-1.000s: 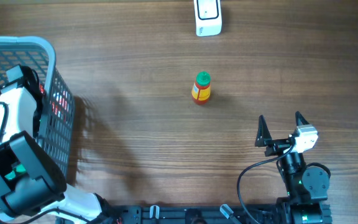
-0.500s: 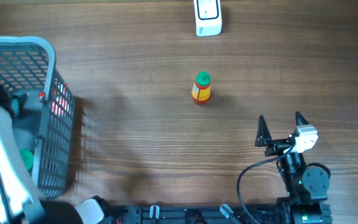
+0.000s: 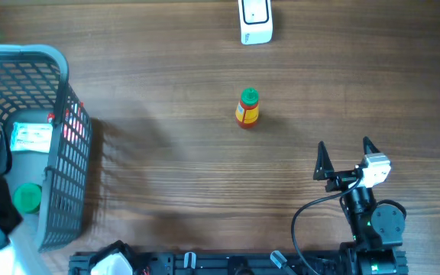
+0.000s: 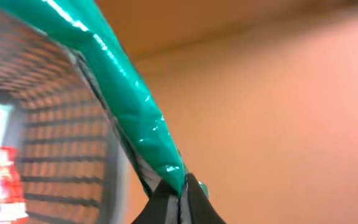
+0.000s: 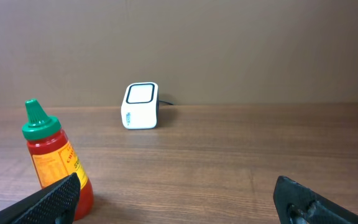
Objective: Scan the item barcode
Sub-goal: 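Carry the glove packet out and lay it beside the bottle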
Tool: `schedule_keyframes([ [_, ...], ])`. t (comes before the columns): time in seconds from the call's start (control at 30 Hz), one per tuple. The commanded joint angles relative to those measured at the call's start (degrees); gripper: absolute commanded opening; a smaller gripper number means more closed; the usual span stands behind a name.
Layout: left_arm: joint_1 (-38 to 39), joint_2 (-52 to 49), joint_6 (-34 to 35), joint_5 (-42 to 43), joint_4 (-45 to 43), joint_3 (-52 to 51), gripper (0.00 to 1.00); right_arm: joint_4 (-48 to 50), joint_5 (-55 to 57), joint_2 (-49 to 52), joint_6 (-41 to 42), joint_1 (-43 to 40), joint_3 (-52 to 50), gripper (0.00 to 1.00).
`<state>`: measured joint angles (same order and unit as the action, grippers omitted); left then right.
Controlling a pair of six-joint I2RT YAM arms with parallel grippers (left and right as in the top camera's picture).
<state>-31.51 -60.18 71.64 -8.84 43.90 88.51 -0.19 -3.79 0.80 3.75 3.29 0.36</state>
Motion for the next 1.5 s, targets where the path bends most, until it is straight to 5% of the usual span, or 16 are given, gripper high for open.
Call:
schedule_keyframes([
  [0.0,2.71,2.62,-13.75,21.18,-6.19,0.83,0.04,0.2,0.57,0.0,-0.61,0.24,-0.07,1.0],
  [0.13,10.99,3.13,-25.75,29.99,-8.7,0.83,0.04,0.2,0.57,0.0,-0.63,0.24,-0.07,1.0],
  [0.33,30.32,1.86,-49.92,30.88,-2.6,0.81,0.04,0.2,0.57,0.0,-0.63,0.24,-0.07,1.0],
  [0.43,37.83,-0.39,-55.56,30.64,2.84,0.81,0.04,0.2,0.57,0.0,-0.61,0.24,-0.07,1.0],
  [0.9,51.04,-26.12,-72.85,30.91,17.46,0.72,0.04,0.2,0.57,0.0,-0.63,0.24,-0.07,1.0],
  [1.47,53.79,-46.34,-72.91,36.87,13.14,-2.03,0.06,0.2,0.57,0.02,-0.61,0.24,-0.07,1.0],
])
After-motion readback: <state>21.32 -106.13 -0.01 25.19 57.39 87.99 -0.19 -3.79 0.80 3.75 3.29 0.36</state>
